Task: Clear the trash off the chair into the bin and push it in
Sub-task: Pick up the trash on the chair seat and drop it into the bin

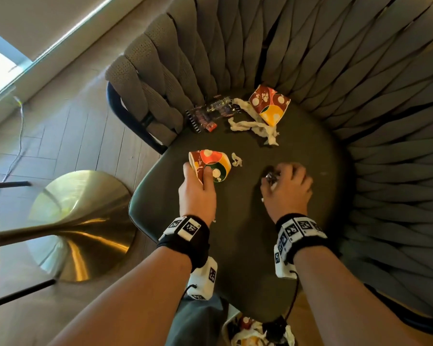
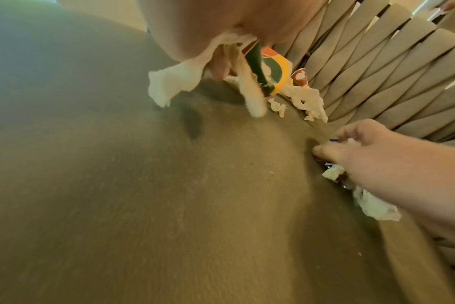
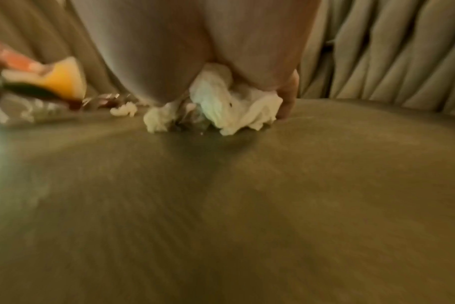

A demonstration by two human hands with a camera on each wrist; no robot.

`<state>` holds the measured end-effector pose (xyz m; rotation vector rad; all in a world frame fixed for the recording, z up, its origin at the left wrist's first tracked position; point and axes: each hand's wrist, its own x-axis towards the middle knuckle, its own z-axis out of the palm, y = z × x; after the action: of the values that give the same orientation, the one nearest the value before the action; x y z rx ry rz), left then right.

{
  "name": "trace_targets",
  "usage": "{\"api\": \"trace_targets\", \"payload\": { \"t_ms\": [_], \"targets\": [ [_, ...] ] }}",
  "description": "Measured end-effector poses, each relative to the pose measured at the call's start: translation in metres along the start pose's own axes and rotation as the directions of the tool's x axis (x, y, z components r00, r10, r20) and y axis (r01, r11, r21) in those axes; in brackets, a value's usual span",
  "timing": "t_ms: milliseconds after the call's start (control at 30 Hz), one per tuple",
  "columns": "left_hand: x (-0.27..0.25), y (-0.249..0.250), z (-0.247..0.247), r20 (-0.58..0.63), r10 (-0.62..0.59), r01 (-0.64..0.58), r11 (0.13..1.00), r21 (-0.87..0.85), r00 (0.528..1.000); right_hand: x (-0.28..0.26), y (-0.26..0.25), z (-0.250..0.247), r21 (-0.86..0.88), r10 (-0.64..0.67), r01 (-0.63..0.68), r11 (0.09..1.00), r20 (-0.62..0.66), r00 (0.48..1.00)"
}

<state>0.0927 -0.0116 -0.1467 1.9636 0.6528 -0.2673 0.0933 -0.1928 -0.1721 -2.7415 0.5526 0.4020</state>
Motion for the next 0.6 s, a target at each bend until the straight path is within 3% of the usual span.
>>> {"api": "trace_targets", "payload": {
  "t_ms": [100, 300, 467, 533, 600],
  "targets": [
    [-0.014, -0.004, -0.003, -0.017, 0.020, -0.021, 0.999, -0.028, 1.000, -0.004, 0.012, 0.009, 0.008, -0.108, 0.108, 0.994, 0.028, 0.994],
    [-0.070, -0.006, -0.003, -0.018, -0.001, -0.001, 0.998, -0.063, 1.000, -0.047, 0.039, -0.019, 0.196, -0.101, 0.098, 0.976, 0.006, 0.995],
    [-0.164, -0.040, 0.006, 0.122, -0.008, 0.013, 0.999, -0.047, 0.993, -0.156, 0.071, -0.047, 0.550, -0.019, -0.047, 0.834, 0.114, 0.993],
    [-0.214, -0.067, 0.012, 0.185, -0.017, 0.025, 0.999, -0.040, 0.983, -0.208, 0.097, -0.042, 0.603, -0.039, -0.098, 0.792, 0.210, 0.977],
    [-0.265, -0.100, 0.021, 0.234, -0.031, 0.028, 0.999, 0.016, 0.972, -0.256, 0.131, -0.023, 0.586, -0.072, -0.092, 0.805, 0.251, 0.965]
  ]
}}
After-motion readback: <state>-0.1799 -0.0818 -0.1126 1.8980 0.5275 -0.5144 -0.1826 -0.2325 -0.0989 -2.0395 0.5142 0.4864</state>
